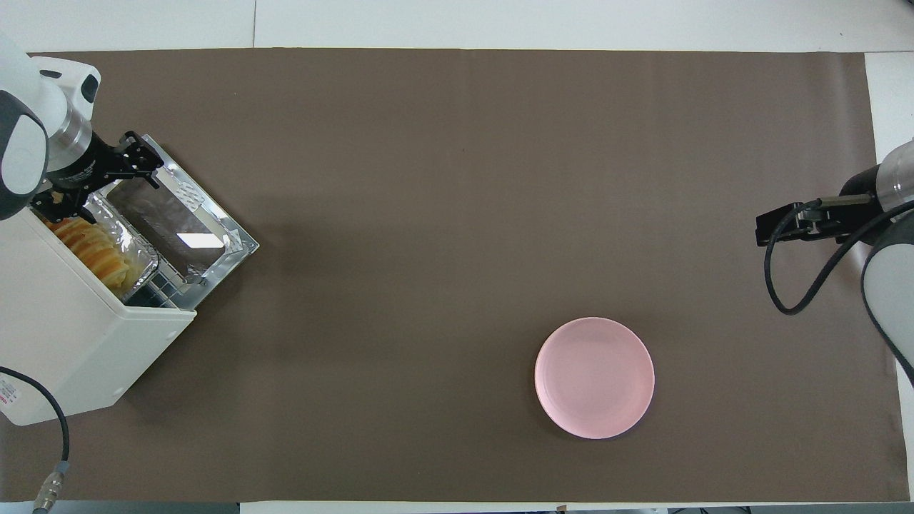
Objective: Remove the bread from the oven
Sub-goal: 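Reach the left gripper into the oven and grasp the foil tray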
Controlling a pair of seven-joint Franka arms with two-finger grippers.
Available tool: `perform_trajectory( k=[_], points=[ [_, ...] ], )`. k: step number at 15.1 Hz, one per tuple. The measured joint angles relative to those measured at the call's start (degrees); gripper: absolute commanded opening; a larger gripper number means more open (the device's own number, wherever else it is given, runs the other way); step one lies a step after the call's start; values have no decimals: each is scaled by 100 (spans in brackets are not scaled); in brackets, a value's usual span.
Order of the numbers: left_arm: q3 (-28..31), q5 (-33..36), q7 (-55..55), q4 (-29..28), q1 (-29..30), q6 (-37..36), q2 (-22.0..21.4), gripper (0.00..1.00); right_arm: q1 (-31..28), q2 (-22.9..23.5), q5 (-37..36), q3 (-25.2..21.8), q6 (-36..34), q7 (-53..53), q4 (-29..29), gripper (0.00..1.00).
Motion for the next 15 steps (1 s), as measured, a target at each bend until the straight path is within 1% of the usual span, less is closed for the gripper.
perform_trajectory(
  k=[3, 7, 8, 9, 10, 11, 15],
  points=[
    [23, 19, -82, -313, 32, 353, -6, 100, 0, 0, 0, 0, 0, 0, 0, 100],
    [32, 20, -217, -888, 82, 872, -68, 100, 0, 0, 0, 0, 0, 0, 0, 100],
    [33, 20, -262, -995, 85, 970, -78, 84, 0, 0, 0, 0, 0, 0, 0, 100],
    [32, 20, -315, -1077, 86, 1064, -82, 56, 0, 0, 0, 0, 0, 0, 0, 100],
    [33, 20, -347, -1131, 91, 1123, -82, 25, 0, 0, 0, 0, 0, 0, 0, 100],
    [33, 20, -356, -1165, 104, 1146, -82, 0, 0, 0, 0, 0, 0, 0, 0, 100],
    [36, 26, -221, -1178, 189, 1170, -102, 0, 0, 0, 0, 0, 0, 0, 0, 100]
  ],
)
